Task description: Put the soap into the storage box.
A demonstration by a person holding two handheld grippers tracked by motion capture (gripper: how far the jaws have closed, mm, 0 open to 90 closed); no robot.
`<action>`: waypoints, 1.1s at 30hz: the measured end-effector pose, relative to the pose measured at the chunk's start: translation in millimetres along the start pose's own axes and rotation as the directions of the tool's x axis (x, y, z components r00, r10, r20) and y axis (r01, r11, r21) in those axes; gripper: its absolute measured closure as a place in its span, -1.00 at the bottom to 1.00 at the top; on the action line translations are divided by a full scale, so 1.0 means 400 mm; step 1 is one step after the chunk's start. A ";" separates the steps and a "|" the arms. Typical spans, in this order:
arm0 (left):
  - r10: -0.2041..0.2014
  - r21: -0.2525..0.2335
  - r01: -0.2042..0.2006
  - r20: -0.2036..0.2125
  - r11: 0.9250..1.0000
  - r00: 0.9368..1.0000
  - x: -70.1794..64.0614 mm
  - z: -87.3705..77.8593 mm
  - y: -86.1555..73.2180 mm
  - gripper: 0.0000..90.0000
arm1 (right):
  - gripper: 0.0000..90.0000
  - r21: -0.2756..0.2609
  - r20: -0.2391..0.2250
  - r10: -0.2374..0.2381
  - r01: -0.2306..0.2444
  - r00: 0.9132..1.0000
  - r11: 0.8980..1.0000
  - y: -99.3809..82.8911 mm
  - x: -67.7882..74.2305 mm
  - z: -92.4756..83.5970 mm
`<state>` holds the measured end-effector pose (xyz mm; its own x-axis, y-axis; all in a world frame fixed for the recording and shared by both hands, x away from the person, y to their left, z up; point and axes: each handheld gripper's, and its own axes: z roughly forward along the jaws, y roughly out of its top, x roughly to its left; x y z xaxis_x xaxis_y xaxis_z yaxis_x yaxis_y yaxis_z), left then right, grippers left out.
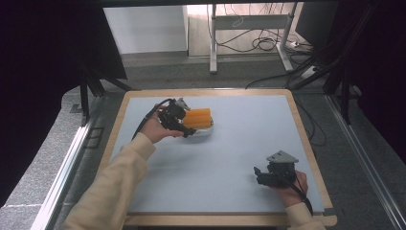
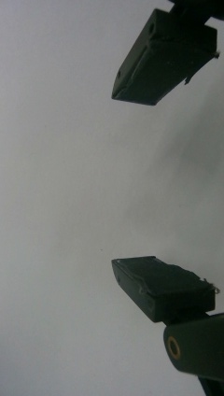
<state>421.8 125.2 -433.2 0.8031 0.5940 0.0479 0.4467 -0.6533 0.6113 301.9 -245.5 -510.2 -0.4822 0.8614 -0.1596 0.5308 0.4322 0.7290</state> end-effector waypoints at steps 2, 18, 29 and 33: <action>0.000 -0.004 0.000 -0.004 1.000 1.000 -0.014 -0.008 -0.018 -0.54 | -0.65 0.000 0.000 0.000 0.000 1.000 1.000 0.000 0.001 0.000; -0.078 -0.062 0.079 0.013 0.995 0.997 -0.108 -0.057 -0.186 -0.53 | -0.65 -0.001 -0.004 -0.004 0.004 1.000 1.000 0.001 0.003 -0.001; -0.100 -0.055 0.100 -0.007 0.993 0.995 -0.143 -0.061 -0.251 -0.52 | -0.65 -0.004 -0.001 -0.003 0.003 1.000 1.000 0.001 0.002 0.000; -0.102 -0.065 0.102 0.006 0.993 0.995 -0.142 -0.061 -0.251 -0.52 | -0.65 -0.027 -0.011 0.004 -0.004 1.000 1.000 0.004 0.003 -0.006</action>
<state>321.5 168.5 -478.1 0.7559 0.6544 -0.0191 0.4993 -0.5573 0.6634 300.5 -244.4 -507.8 -0.4879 0.8600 -0.1496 0.5136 0.4214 0.7474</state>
